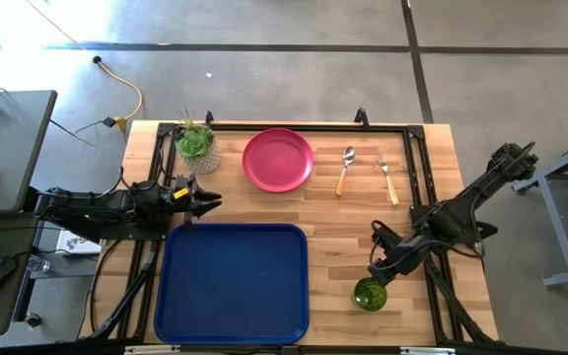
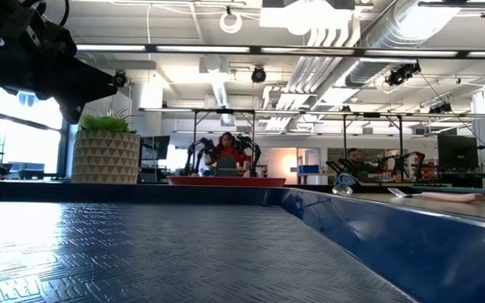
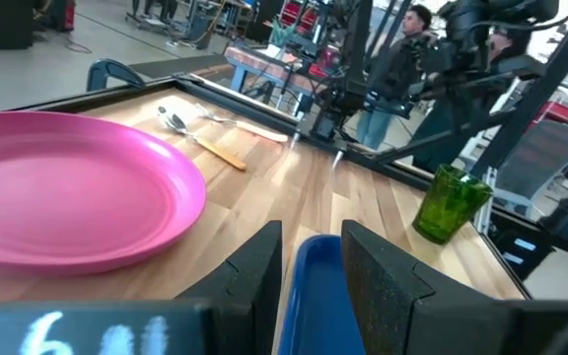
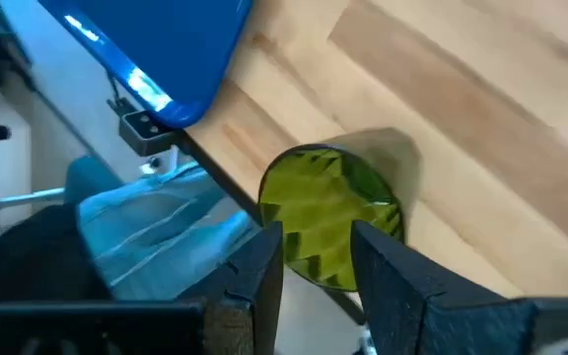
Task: Pick and place plate/cup/fork/spoon on tray
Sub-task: Put the green cup on the top right of the blue tray
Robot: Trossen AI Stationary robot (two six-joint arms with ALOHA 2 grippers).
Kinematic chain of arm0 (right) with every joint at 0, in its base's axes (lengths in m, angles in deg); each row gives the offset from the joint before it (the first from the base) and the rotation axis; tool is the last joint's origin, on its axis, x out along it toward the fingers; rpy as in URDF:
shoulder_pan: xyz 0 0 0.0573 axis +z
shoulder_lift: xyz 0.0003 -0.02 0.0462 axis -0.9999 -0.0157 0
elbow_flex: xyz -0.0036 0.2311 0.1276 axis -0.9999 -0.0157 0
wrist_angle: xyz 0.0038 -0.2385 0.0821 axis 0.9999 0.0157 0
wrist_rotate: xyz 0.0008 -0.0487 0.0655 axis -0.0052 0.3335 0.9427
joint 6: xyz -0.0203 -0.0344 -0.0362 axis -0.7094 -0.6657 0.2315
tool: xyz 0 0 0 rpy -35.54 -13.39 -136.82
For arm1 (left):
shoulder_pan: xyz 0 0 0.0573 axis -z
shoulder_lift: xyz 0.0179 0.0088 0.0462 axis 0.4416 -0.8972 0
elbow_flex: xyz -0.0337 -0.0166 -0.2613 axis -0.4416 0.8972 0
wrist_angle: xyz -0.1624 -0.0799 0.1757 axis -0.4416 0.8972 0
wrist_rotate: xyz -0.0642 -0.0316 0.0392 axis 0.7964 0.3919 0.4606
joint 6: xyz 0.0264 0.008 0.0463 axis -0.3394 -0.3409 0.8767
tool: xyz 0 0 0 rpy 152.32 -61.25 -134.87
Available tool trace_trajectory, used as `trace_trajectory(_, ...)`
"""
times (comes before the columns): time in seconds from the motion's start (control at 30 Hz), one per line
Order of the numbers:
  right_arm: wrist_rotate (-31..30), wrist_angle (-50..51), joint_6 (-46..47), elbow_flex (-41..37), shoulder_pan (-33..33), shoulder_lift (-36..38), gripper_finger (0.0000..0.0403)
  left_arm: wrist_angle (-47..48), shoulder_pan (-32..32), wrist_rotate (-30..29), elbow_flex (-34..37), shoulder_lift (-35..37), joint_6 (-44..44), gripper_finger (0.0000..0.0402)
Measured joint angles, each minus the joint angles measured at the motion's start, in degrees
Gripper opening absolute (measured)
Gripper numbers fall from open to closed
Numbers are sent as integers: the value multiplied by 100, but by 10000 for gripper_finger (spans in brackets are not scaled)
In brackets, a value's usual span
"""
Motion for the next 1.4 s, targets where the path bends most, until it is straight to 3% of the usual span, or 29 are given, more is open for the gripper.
trace_trajectory(0.2,-76,1148,-292,684,10,-415,112,-1,0,0,0,1,-2,99)
trace_trajectory(0.7,230,1224,-936,704,12,-1440,112,-5,1,0,0,0,-4,99)
trace_trajectory(1.4,172,1094,-1184,698,38,-1946,112,-7,0,0,0,-1,-4,99)
